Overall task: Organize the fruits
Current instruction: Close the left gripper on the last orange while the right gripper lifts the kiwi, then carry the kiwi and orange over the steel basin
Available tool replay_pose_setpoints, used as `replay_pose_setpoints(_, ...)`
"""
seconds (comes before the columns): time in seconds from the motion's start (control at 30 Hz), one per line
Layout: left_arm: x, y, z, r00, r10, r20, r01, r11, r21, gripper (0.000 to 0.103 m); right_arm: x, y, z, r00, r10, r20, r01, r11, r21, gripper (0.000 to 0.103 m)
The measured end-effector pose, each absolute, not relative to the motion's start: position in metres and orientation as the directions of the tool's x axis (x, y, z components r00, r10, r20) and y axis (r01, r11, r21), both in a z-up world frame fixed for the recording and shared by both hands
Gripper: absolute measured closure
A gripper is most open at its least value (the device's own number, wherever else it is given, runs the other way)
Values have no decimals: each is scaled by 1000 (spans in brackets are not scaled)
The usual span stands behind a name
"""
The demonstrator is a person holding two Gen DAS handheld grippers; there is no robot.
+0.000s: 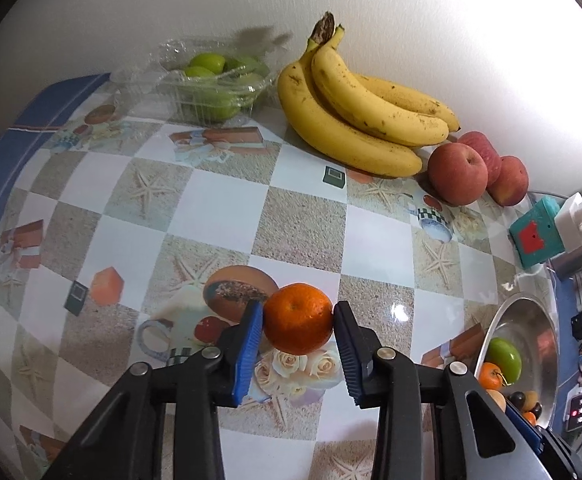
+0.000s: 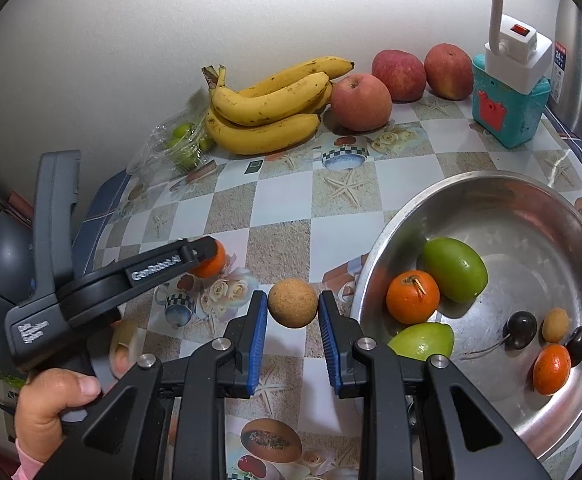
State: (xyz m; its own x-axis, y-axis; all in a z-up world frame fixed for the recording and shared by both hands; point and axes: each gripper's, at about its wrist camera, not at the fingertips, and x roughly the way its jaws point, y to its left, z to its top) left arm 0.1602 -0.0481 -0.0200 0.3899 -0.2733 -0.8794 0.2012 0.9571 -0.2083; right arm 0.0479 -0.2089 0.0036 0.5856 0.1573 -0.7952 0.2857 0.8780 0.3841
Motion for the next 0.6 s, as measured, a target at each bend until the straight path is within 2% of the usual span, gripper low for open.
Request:
replay_pose_setpoints(0.27, 142, -54, 4, 395, -280, -875, 228, 952, -202, 64, 38, -217, 2, 568, 143, -811, 326, 865, 380, 76)
replay_pose_setpoints(0.6, 106, -85, 42, 408, -356, -841, 344, 913, -220, 64, 7, -245, 9, 557, 65, -828, 423, 836, 350, 76)
